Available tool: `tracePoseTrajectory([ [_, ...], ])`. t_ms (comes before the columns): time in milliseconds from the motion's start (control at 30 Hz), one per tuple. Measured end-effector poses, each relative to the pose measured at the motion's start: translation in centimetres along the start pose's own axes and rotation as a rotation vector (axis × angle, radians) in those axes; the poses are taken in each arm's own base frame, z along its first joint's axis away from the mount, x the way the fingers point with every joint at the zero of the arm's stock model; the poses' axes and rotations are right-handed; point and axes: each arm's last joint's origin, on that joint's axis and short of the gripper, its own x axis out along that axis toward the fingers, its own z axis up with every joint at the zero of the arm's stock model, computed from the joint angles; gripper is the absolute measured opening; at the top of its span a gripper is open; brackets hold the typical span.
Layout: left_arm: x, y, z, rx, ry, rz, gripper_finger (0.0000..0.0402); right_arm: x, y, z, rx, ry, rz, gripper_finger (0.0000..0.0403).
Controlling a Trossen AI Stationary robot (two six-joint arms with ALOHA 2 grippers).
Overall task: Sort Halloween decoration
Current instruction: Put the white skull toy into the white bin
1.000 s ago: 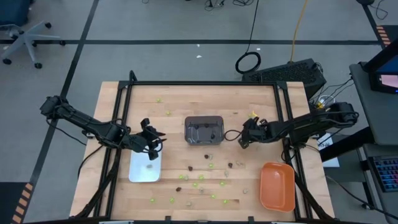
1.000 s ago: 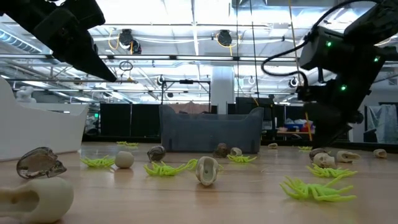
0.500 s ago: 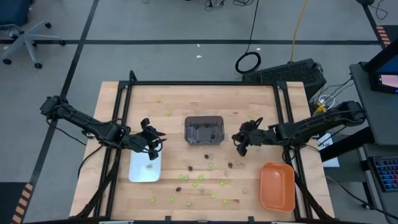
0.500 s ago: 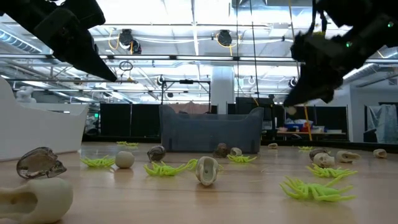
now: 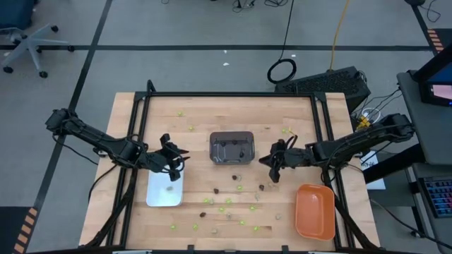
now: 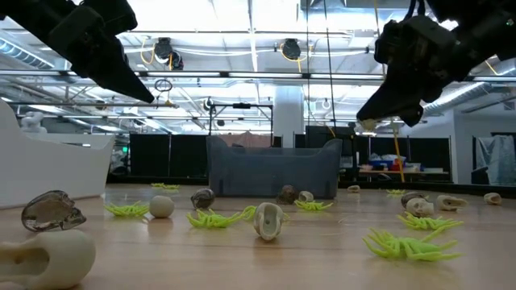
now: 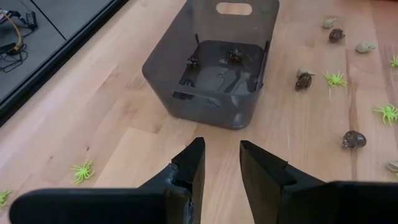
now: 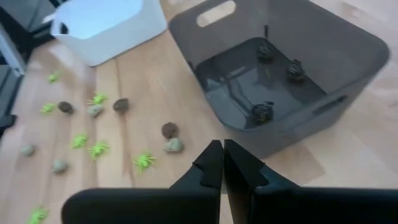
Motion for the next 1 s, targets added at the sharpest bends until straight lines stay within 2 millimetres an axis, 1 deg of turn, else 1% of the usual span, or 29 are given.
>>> tracePoseTrajectory([
  [233, 0.0, 0.0, 0.0, -0.003, -0.006, 0.004, 0.01, 0.0, 0.4, 0.5, -0.006, -0.053, 0.042, 0.0001],
  [367, 0.0, -0.1, 0.3, -0.011, -0.03, 0.007, 0.01, -0.1, 0.9, 1.1, -0.058, -0.113, 0.102, 0.0],
  [633, -0.1, -0.3, 1.4, -0.004, -0.136, 0.0, 0.01, -0.6, 1.8, 2.6, -0.238, -0.279, 0.164, 0.0],
  [900, -0.1, -0.4, 1.5, -0.001, -0.144, -0.007, 0.01, -0.4, 3.2, 3.6, -0.466, -0.459, 0.338, 0.0],
  [1000, -0.1, -0.4, 1.6, -0.005, -0.149, -0.012, 0.01, -0.1, 3.4, 3.6, -0.544, -0.497, 0.35, 0.0],
])
